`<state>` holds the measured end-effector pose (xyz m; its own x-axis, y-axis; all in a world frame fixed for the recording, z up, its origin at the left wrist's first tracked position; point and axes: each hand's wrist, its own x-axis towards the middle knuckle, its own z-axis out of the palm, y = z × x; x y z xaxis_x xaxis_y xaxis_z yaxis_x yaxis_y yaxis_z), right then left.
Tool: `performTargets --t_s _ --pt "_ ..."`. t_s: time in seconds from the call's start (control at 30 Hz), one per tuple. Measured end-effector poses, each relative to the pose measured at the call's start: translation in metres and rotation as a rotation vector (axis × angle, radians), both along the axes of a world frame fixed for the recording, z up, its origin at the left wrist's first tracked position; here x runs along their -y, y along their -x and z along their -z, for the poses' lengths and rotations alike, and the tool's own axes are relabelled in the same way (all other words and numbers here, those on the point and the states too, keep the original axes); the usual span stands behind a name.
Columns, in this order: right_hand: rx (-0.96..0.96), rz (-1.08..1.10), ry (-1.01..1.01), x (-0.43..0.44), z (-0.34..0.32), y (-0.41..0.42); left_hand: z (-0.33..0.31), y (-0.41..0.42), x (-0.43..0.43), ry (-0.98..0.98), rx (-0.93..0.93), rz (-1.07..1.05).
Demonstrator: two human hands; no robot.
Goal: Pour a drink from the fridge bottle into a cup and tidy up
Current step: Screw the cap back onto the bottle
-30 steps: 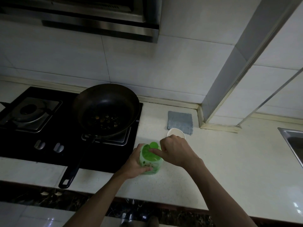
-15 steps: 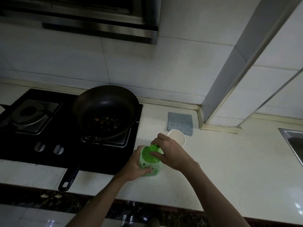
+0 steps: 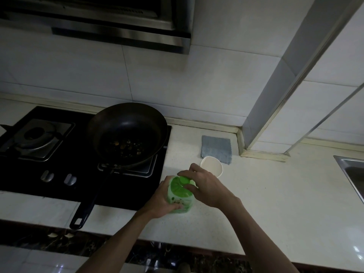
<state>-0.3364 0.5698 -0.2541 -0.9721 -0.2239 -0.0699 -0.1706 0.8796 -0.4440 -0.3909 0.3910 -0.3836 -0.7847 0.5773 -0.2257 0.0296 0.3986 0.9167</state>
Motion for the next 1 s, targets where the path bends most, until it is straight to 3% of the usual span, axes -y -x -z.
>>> performTargets --t_s 0.23,0.37,0.5,0.7,1.0 --pt "-0.161 0.234 -0.018 0.014 0.011 -0.004 -0.001 0.000 -0.001 -0.010 -0.014 0.007" --pt "-0.161 0.280 0.056 0.024 0.019 -0.006 -0.003 -0.001 -0.001 -0.028 -0.024 0.013" --pt "-0.075 0.169 0.186 0.017 0.021 -0.012 -0.008 -0.002 -0.002 -0.036 -0.024 0.011" --pt "-0.095 0.053 0.156 0.002 0.019 -0.009 -0.007 -0.002 -0.001 -0.024 -0.018 0.005" --pt "-0.234 0.353 0.080 0.028 0.029 -0.008 -0.010 0.000 -0.002 -0.027 -0.059 0.053"
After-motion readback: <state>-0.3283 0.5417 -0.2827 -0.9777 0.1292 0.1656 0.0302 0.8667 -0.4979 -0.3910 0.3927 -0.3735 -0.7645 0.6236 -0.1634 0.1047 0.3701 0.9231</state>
